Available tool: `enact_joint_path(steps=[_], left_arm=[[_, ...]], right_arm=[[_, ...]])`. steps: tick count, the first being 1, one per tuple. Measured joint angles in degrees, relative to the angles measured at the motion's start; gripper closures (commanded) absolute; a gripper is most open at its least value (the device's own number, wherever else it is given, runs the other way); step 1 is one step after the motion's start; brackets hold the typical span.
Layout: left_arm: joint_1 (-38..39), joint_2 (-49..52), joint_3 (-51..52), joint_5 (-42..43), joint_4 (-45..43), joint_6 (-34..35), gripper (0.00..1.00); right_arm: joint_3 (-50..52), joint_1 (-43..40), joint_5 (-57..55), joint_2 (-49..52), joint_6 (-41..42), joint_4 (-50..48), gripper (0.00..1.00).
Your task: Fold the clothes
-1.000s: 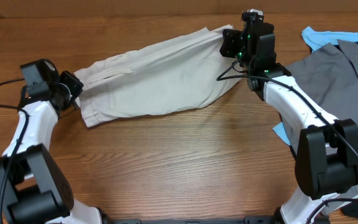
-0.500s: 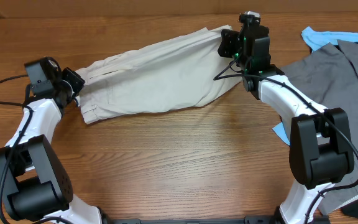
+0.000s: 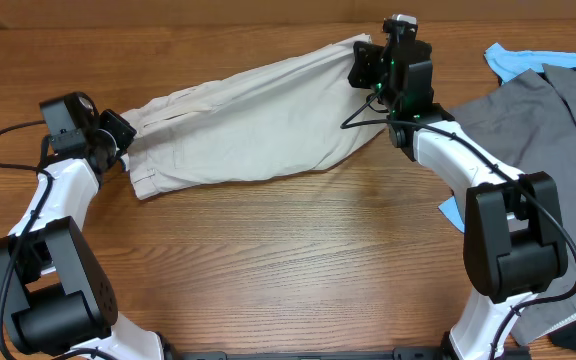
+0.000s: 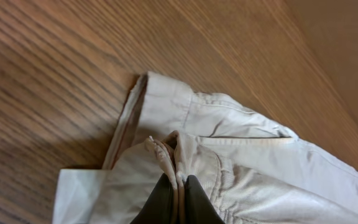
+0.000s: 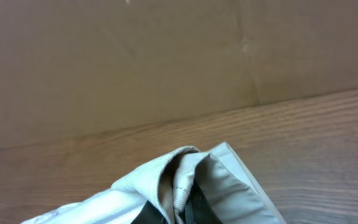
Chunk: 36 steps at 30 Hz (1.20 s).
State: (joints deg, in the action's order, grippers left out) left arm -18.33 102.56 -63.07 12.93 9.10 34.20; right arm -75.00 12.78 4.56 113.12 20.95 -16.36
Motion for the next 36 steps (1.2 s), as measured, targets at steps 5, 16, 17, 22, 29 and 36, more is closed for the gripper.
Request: enact_joint_path(steps=[5,16,17,22,29,36], left_arm=[[0.0,0.0,0.0,-0.94,0.2,0.0,0.94],[0.0,0.0,0.0,-1.88,0.22,0.68,0.96],[0.02,0.0,0.0,-1.97,0.22,0.87,0.96],[0.0,0.0,0.0,-3.39,0.31,2.54,0.96],[0.0,0.0,0.0,-4.85,1.77,3.23,0.96],[0.0,0.0,0.0,-5.07,2.21,3.39,0.95]], right_arm=[[0.0,0.15,-0.09,0.35,0.0,-0.5,0.95],[0.0,0.24,-0.04,1.81,0.0,-2.16,0.92],[0.0,0.31,-0.04,1.81,0.0,-2.34,0.92],[0.0,1.11,-0.35,1.81,0.0,-4.33,0.92],[0.0,1.97,-0.74,1.81,-0.02,-6.71,0.92],[0.0,2.01,-0.42,2.6,0.0,-9.38,0.92]])
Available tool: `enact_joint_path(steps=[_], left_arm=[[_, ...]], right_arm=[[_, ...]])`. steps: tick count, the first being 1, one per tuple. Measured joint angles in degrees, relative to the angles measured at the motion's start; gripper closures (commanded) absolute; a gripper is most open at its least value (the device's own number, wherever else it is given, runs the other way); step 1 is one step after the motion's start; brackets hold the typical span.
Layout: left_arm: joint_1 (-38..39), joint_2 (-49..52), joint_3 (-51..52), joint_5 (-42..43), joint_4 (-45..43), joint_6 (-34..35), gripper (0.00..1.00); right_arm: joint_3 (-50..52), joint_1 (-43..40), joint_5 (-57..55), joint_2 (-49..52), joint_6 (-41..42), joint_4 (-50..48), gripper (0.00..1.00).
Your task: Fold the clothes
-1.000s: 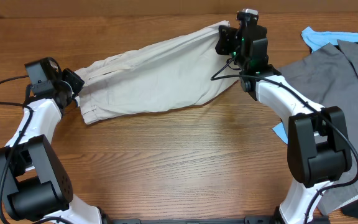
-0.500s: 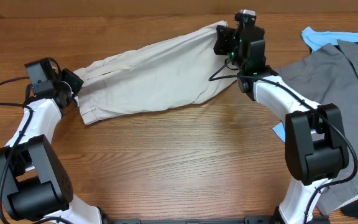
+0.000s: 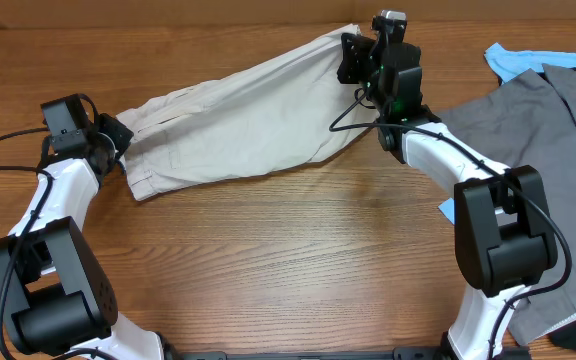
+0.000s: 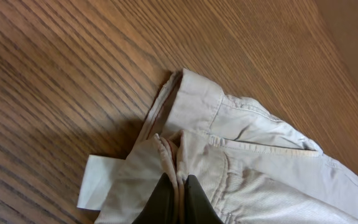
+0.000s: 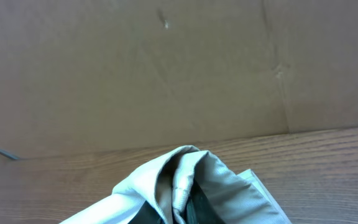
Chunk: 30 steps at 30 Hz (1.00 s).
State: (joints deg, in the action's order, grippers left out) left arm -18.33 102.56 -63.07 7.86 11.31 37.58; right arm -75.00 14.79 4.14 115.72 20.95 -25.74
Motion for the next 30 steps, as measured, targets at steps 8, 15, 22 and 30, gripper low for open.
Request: enact_joint_path(steps=[8,15,22,30], left_arm=[[0.0,0.0,0.0,-1.09,0.02,-0.15,0.35],[-0.94,0.0,0.0,-5.14,0.2,0.02,0.0],[-0.92,-0.59,-3.17,-5.11,7.28,-2.64,0.0],[2.82,-10.8,-7.82,-4.46,14.51,-7.45,0.0]], right_arm=[[-0.02,0.0,-0.76,1.25,0.22,-2.36,0.36],[-0.42,-0.83,-4.39,2.23,-1.11,-5.51,0.0],[-1.7,-4.42,-3.65,1.55,-1.42,11.02,0.0],[-1.88,-9.88,3.89,-6.45,-1.25,38.93,0.0]])
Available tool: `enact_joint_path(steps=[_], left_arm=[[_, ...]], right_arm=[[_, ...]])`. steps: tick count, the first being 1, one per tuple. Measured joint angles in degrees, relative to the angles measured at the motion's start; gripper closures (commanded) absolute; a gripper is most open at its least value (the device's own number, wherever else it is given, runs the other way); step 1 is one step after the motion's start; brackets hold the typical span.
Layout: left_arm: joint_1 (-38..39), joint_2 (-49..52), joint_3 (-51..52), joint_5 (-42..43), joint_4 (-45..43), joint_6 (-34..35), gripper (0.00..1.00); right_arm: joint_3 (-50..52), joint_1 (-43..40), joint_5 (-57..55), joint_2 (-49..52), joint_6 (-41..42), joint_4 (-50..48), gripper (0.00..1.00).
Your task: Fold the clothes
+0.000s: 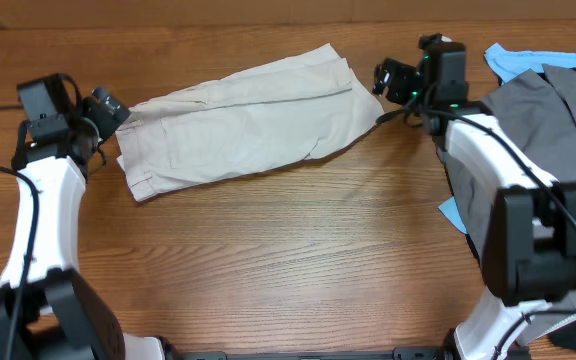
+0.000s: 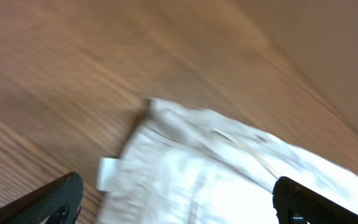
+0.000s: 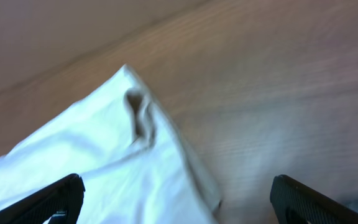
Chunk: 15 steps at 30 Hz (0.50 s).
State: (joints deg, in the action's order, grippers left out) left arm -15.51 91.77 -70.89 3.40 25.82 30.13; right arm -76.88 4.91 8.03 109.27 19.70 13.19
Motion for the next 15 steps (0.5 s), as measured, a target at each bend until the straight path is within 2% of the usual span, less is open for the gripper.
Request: enact_joint_path(steps=[4,9,15], left_arm=[[4.87,-0.68,-0.42,0.46,3.43,-2.1,0.0],[10.03,3.87,-0.39,0.68,7.15,-3.34,0.0],[11.78,10.67,-0.39,0.74,8.94,-3.39,0.0]], right_arm=[[-0.04,0.63,5.84,-0.5,0.02,6.88,0.0],[-0.04,2.64,10.16,3.21,0.92,11.63,0.0],[-0.07,3.89,14.29,9.11,2.25,9.7,0.0]])
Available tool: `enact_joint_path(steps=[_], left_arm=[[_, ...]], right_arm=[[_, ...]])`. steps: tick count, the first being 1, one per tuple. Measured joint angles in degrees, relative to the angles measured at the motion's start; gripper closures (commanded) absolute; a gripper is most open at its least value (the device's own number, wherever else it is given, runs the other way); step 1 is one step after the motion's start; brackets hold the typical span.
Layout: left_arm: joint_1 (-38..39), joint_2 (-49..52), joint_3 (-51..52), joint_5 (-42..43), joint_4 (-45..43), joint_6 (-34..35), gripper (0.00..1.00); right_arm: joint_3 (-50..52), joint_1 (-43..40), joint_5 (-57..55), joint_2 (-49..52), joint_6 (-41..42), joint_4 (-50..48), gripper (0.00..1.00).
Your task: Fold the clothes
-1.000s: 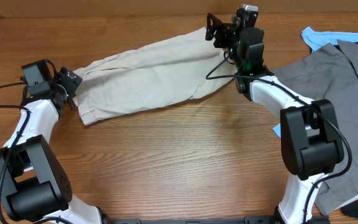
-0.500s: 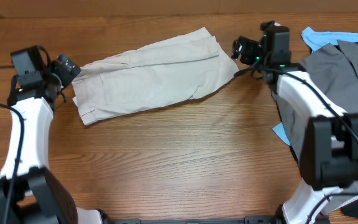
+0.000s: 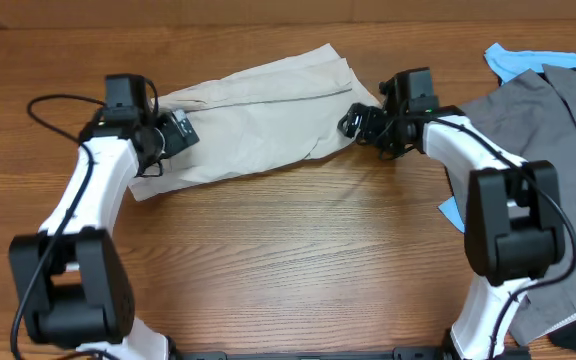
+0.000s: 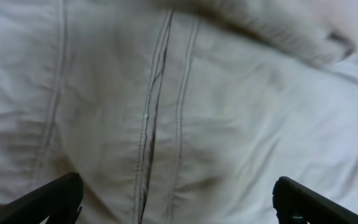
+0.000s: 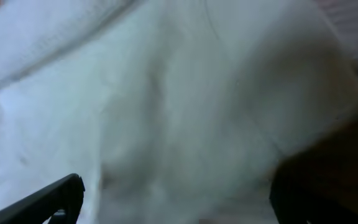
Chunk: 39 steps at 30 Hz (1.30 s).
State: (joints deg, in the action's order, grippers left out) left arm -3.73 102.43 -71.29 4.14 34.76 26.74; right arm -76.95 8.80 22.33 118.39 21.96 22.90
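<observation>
Beige trousers (image 3: 248, 115) lie flat across the back of the table, waist end to the left. My left gripper (image 3: 173, 134) hovers over the waist end, jaws open; its wrist view is filled by beige cloth (image 4: 216, 106) with stitched seams, and its fingertips (image 4: 58, 198) stand wide apart at the bottom corners. At the trousers' lower right edge my right gripper (image 3: 357, 122) is open too. Its wrist view shows blurred pale cloth (image 5: 166, 93) close below, with the dark fingers (image 5: 55, 198) far apart.
A grey garment (image 3: 533, 115) is spread at the right, with a blue one (image 3: 513, 58) behind it and a blue scrap (image 3: 451, 212) beside my right arm's base. A brown wall closes off the table's far edge.
Both open grippers have moved inward from beyond the trousers' ends. The left is now over the waist end, the right at the lower right edge. The trousers lie where they were.
At first both grippers were shut on the trousers' two ends, holding them stretched along the back of the table. Later they still held them, shifted slightly. Then both had let go and stood open beyond the ends. Now they hang open, close over the cloth.
</observation>
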Motion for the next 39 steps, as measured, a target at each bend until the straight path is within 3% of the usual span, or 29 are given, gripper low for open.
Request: enact_joint_path(steps=[2,3,7,8,16,20,27,31,39], left_arm=[[0.02,1.57,0.0,0.09,0.07,0.0,0.0],[0.02,2.16,0.0,0.11,0.04,0.0,0.0],[0.02,3.02,0.0,-0.13,-0.42,-0.2,0.0],[0.0,3.02,0.0,-0.35,-0.59,-0.2,0.0],[0.0,3.02,0.0,-2.08,2.29,-0.39,0.0],[0.02,3.02,0.0,-2.08,5.95,-0.39,0.0],[0.0,3.04,0.0,-2.54,9.88,-1.29,0.0],[0.0,3.04,0.0,-2.49,9.33,-1.46,0.0],[0.0,3.04,0.0,0.87,1.97,-3.17,0.01]], right_arm=[[-0.07,0.15,0.35,0.59,0.31,-3.89,0.04],[-0.04,0.33,0.44,1.2,0.35,-5.75,0.12],[-0.04,0.85,0.66,3.02,0.52,-10.03,0.9],[-0.04,0.98,0.59,3.23,0.52,-9.81,0.96],[-1.27,0.35,0.79,2.36,5.29,9.81,0.96],[-1.68,0.24,-3.3,0.28,9.97,22.91,0.96],[-0.7,0.24,-12.44,-3.39,14.8,37.68,0.96],[-0.48,0.24,-14.38,-6.05,15.34,39.95,0.83],[-0.48,-0.98,-15.72,-7.65,16.83,41.05,0.81]])
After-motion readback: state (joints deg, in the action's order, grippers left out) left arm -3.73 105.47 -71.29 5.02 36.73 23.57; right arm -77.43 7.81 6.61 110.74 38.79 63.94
